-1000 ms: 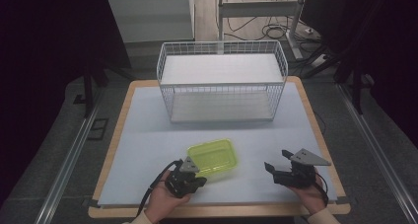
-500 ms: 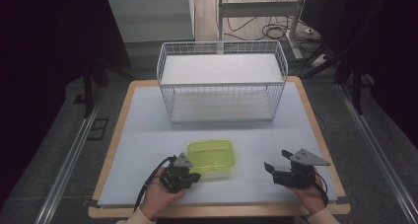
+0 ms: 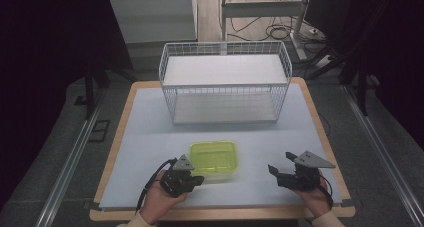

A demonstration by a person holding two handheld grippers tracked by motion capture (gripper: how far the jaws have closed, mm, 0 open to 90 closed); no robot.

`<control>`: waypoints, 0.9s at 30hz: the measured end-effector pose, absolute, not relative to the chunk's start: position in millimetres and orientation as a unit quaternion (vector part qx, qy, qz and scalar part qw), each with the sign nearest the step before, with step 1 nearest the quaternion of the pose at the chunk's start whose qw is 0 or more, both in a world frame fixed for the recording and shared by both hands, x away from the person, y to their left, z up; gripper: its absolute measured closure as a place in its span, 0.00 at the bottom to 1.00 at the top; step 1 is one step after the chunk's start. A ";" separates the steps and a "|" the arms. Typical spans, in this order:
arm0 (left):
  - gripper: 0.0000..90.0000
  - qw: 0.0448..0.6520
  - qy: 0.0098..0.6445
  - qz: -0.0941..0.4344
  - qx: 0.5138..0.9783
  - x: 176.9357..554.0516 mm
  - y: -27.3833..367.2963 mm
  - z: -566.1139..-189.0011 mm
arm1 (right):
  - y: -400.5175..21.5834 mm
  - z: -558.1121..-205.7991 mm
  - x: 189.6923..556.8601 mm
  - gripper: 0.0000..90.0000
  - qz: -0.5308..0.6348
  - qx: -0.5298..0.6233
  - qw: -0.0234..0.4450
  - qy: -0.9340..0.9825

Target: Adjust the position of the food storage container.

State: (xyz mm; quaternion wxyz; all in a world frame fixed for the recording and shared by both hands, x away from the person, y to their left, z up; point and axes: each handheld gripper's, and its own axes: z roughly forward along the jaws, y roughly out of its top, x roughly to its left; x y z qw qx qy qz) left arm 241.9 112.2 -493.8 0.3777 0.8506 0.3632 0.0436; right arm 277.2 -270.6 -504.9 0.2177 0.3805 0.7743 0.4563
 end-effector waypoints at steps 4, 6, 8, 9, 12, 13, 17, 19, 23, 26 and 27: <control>0.99 0.410 0.373 0.045 0.831 241.4 126.5 -483.8 | -268.2 -502.8 278.1 0.20 0.463 0.383 0.211 0.771; 0.97 0.420 0.381 0.046 0.822 241.4 131.3 -482.4 | -266.7 -501.8 278.2 0.20 0.464 0.383 0.209 0.771; 0.92 0.441 0.397 0.046 0.804 241.8 142.1 -479.4 | -262.9 -500.1 278.4 0.20 0.467 0.378 0.208 0.772; 0.85 0.449 0.405 0.050 0.795 242.1 147.3 -478.0 | -260.9 -499.4 278.7 0.20 0.469 0.375 0.206 0.772; 0.55 0.464 0.442 0.063 0.765 244.7 165.2 -474.3 | -254.3 -497.0 280.8 0.19 0.476 0.369 0.196 0.774; 0.49 0.464 0.442 0.063 0.765 244.7 165.2 -474.3 | -254.3 -497.0 280.8 0.19 0.476 0.369 0.196 0.774; 0.38 0.469 0.465 0.059 0.748 251.6 177.8 -473.0 | -252.5 -494.8 282.0 0.18 0.486 0.373 0.186 0.768; 0.36 0.469 0.475 0.054 0.743 256.2 182.4 -473.8 | -253.3 -494.9 281.8 0.19 0.487 0.375 0.181 0.767; 0.35 0.472 0.491 0.047 0.731 264.3 192.3 -477.9 | -256.6 -494.4 281.4 0.19 0.491 0.384 0.172 0.763; 0.35 0.469 0.500 0.040 0.726 270.1 198.3 -481.7 | -259.8 -495.1 280.9 0.19 0.491 0.392 0.169 0.760; 0.35 0.469 0.504 0.039 0.724 271.4 199.4 -482.6 | -260.7 -495.0 280.7 0.19 0.491 0.392 0.168 0.759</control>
